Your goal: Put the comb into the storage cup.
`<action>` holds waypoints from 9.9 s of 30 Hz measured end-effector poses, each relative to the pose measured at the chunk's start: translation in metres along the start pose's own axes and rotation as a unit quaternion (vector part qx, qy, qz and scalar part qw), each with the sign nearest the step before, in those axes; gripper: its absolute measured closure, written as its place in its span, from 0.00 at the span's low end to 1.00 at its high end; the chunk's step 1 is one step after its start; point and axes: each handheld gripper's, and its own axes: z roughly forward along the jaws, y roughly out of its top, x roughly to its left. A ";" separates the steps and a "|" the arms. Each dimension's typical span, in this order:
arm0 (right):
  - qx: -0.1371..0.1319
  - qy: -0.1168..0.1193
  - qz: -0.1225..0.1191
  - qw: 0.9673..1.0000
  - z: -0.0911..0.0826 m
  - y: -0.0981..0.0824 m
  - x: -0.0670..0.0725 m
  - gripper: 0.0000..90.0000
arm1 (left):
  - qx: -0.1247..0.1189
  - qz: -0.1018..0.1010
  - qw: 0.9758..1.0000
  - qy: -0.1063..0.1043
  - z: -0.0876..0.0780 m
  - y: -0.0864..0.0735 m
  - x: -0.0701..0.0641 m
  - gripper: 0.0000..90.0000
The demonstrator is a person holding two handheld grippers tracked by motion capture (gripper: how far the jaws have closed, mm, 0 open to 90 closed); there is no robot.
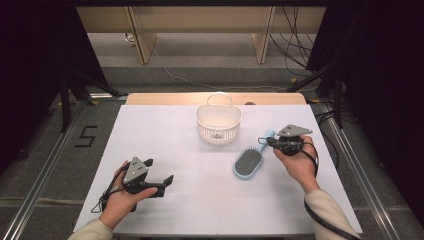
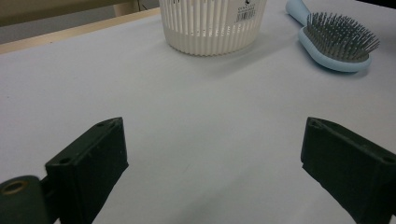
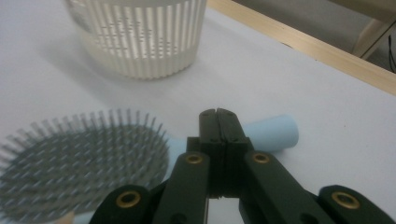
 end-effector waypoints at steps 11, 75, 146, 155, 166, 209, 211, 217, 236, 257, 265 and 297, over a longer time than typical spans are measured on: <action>0.081 -0.022 -0.007 0.996 0.065 0.029 -0.013 1.00 | -0.001 -0.001 1.000 -0.001 0.000 0.000 0.000 0.08; 0.245 -0.012 0.031 0.969 0.016 -0.017 -0.007 1.00 | -0.005 -0.007 1.000 -0.002 0.001 0.000 0.000 0.10; 0.292 0.067 0.009 0.954 -0.031 -0.039 0.045 1.00 | -0.006 -0.007 1.000 -0.001 0.000 0.000 -0.001 0.11; 0.292 0.068 0.006 0.954 -0.032 -0.040 0.048 1.00 | -0.007 -0.007 1.000 -0.001 0.000 0.000 -0.001 0.11; 0.288 0.068 0.007 0.955 -0.033 -0.040 0.048 1.00 | -0.007 -0.007 1.000 -0.001 0.000 0.000 -0.001 0.11; -0.096 0.023 0.062 0.993 -0.075 -0.036 0.012 0.24 | -0.009 -0.001 1.000 0.002 -0.001 0.001 0.001 0.13; -0.095 0.026 0.062 0.993 -0.076 -0.036 0.012 0.24 | -0.010 -0.001 1.000 0.003 -0.001 0.001 0.002 0.13; -0.080 0.028 0.063 0.994 -0.073 -0.036 0.014 0.26 | -0.010 -0.001 1.000 0.005 -0.002 0.001 0.003 0.13; -0.008 0.058 0.035 0.998 -0.074 -0.017 0.021 0.27 | -0.005 -0.006 1.000 0.000 0.000 0.000 0.002 0.13; 0.252 0.111 0.019 0.961 -0.029 -0.009 0.048 0.41 | -0.005 -0.007 1.000 -0.003 0.001 0.000 0.001 0.13; 0.321 0.108 0.005 0.941 -0.013 -0.007 0.059 0.50 | -0.004 -0.006 1.000 -0.004 0.001 0.000 0.001 0.13; 0.411 0.056 0.010 0.910 0.009 0.001 0.077 0.74 | -0.007 -0.006 1.000 -0.003 0.001 0.001 0.001 0.14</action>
